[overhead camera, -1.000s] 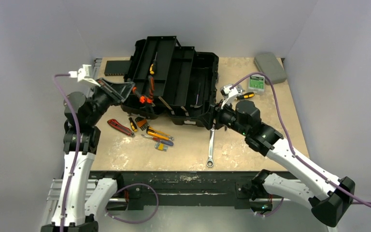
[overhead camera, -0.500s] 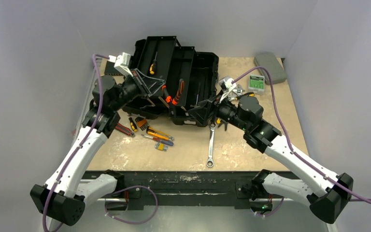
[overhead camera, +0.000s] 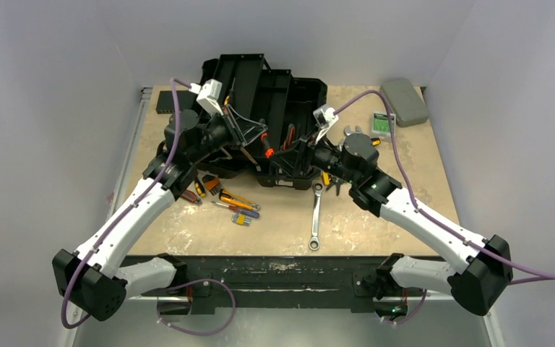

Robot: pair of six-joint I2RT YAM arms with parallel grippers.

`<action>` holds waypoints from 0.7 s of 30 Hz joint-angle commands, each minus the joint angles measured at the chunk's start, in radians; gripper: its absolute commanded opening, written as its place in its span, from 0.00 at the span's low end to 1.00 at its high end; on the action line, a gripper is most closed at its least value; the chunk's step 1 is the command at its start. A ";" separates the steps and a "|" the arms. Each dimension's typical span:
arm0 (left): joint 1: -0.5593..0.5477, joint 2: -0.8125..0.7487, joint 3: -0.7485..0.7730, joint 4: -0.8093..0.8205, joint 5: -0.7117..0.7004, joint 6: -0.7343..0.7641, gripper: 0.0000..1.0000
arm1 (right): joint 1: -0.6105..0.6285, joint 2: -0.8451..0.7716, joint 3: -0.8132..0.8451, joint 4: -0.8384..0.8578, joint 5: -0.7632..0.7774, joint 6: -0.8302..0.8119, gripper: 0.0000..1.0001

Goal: Pack the tool kit
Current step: Place the pliers in the toolbox.

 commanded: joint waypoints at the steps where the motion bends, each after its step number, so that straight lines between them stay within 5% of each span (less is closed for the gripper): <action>1: -0.027 0.014 0.055 0.101 -0.012 -0.017 0.00 | 0.002 0.008 0.053 0.074 0.006 0.032 0.49; 6: -0.046 0.032 0.039 0.151 0.008 -0.023 0.01 | 0.001 0.014 0.066 0.026 0.053 0.039 0.08; 8: -0.044 0.032 0.033 0.153 0.010 -0.018 0.23 | 0.001 0.005 0.072 -0.013 0.125 0.045 0.00; 15: -0.045 -0.048 0.023 0.076 0.031 0.102 0.90 | 0.000 -0.033 0.110 -0.164 0.432 0.001 0.00; 17: -0.045 -0.082 0.016 0.035 0.004 0.140 0.99 | -0.001 -0.031 0.130 -0.194 0.505 -0.020 0.00; 21: -0.046 -0.156 0.003 -0.093 -0.065 0.203 1.00 | -0.010 0.016 0.185 -0.256 0.638 -0.052 0.00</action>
